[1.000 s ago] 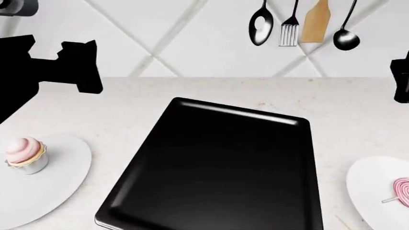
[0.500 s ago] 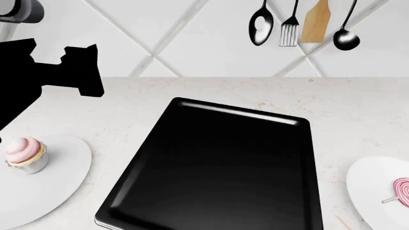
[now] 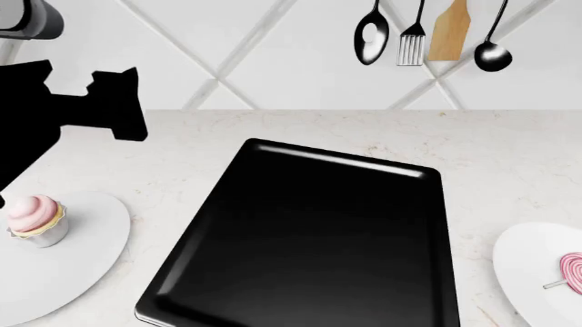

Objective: Move the dessert items from the plate to the tray.

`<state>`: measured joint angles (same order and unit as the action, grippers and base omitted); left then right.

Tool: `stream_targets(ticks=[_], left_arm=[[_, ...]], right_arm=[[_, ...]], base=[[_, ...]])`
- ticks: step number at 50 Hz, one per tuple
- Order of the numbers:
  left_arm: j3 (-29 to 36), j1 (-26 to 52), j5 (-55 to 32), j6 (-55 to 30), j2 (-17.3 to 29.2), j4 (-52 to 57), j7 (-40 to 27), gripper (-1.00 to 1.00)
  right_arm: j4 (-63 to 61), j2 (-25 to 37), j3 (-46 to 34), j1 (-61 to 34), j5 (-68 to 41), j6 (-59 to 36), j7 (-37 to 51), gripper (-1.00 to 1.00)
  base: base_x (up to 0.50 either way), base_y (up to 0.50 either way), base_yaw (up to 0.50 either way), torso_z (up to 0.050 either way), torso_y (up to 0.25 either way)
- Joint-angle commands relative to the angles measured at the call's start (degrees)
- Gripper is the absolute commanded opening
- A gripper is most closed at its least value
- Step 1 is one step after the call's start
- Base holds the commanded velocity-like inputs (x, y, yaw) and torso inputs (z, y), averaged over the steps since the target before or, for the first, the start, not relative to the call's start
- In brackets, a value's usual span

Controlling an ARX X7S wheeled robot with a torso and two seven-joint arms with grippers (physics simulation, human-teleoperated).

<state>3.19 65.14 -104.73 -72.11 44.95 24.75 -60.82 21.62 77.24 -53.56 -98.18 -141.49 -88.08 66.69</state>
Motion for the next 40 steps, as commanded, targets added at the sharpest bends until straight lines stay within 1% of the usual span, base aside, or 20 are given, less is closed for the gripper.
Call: stream_targets(ticks=[1, 6, 8, 10, 18, 24, 29, 40], left_arm=[[0.18, -1.01, 0.81, 0.25, 0.26, 0.16, 0.93, 1.00], [0.45, -1.38, 1.67, 0.36, -0.02, -0.03, 1.64, 1.00], [0.47, -1.59, 1.97, 0.45, -0.08, -0.05, 1.91, 1.00], [0.43, -1.78, 2.12, 0.57, -0.04, -0.01, 2.06, 1.00], [0.51, -2.49, 1.99, 1.05, 0.06, 0.38, 2.01, 1.00], [0.76, -1.80, 1.32, 1.15, 0.49, 0.49, 1.55, 1.00], [0.45, -2.65, 1.36, 1.57, 0.74, 0.89, 1.65, 1.00], [0.33, -3.70, 2.08, 2.15, 0.82, 1.26, 2.34, 1.00]], right_arm=[[7.57, -1.12, -17.31, -12.54, 3.97, -1.86, -5.56, 1.00], [9.50, -2.61, -29.12, -21.02, 8.50, -1.83, -12.75, 1.00], [10.26, -3.35, -32.47, -23.54, 10.03, -1.78, -14.84, 1.00], [10.75, -3.92, -34.19, -24.75, 11.10, -1.58, -16.25, 1.00], [10.49, -4.65, -35.03, -23.26, 14.12, 1.61, -19.41, 1.00], [9.39, -5.12, -35.57, -21.12, 13.37, 4.09, -19.84, 1.00], [7.57, -4.50, -35.99, -18.97, 12.92, 6.12, -20.37, 1.00], [6.89, -5.72, -36.68, -16.53, 15.10, 6.07, -23.09, 1.00]], base=[[0.00, 0.00, 0.00, 0.000, 0.000], [0.00, 0.00, 0.00, 0.000, 0.000], [0.00, 0.00, 0.00, 0.000, 0.000], [0.00, 0.00, 0.00, 0.000, 0.000], [0.00, 0.00, 0.00, 0.000, 0.000], [0.00, 0.00, 0.00, 0.000, 0.000], [0.00, 0.00, 0.00, 0.000, 0.000], [0.00, 0.00, 0.00, 0.000, 0.000]])
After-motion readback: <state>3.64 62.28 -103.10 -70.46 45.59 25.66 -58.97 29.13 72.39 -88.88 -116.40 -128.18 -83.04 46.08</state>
